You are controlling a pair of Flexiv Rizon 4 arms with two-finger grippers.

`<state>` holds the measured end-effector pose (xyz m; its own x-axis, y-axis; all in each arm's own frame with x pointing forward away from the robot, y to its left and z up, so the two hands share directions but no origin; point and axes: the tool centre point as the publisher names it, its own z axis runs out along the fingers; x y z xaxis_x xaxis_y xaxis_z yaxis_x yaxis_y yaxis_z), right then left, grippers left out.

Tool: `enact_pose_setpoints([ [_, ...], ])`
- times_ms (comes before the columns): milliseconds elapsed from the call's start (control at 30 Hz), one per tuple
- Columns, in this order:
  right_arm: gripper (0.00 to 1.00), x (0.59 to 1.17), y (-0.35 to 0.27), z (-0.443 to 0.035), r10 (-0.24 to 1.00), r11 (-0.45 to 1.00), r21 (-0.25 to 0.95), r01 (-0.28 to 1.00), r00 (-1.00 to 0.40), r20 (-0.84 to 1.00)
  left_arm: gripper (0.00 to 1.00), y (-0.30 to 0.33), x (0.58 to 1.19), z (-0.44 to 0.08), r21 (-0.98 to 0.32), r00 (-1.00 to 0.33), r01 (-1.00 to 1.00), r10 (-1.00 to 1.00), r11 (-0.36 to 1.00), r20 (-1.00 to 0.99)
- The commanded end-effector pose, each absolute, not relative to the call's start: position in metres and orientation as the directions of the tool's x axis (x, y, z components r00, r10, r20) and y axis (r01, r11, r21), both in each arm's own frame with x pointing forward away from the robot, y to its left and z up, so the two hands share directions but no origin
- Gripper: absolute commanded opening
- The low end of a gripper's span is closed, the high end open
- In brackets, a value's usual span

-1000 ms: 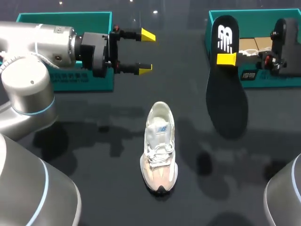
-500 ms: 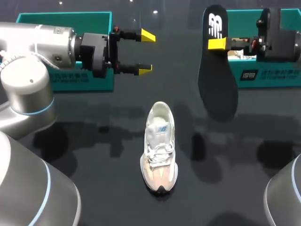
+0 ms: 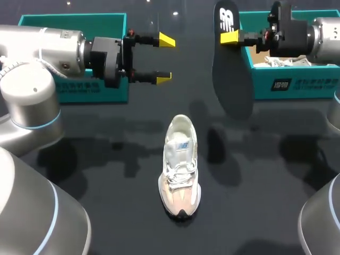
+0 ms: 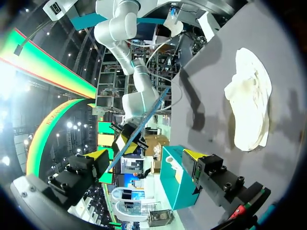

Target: Take the shoe out of the shoebox, open the shoe tongue, remove and reinsert the insole, then place the shoe into the shoebox

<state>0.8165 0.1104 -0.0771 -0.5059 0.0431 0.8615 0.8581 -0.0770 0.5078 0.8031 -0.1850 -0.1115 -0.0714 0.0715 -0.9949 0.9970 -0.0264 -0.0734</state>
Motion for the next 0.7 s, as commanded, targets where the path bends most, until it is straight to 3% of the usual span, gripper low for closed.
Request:
enact_pose_setpoints([
  [33,0.0,0.829,0.128,-0.087,0.081,-0.092,0.42,0.903,-0.413,0.907,1.0,-0.198,0.81,-0.119,-0.069,-0.067,0.997,0.034,-0.047,-0.997],
  [133,0.0,0.839,0.133,-0.092,0.091,-0.109,0.347,0.932,-0.338,0.937,1.0,-0.205,0.813,-0.119,-0.046,-0.044,0.998,0.043,-0.037,-0.998],
  [500,0.0,0.839,0.133,-0.092,0.091,-0.109,0.347,0.932,-0.338,0.937,1.0,-0.206,0.814,-0.117,-0.028,-0.026,0.999,0.046,-0.044,-0.999],
  [700,0.0,0.865,0.152,-0.104,0.001,-0.048,0.254,0.966,-0.254,0.967,1.0,-0.236,0.82,-0.127,-0.036,-0.035,0.999,0.045,-0.009,-0.998],
])
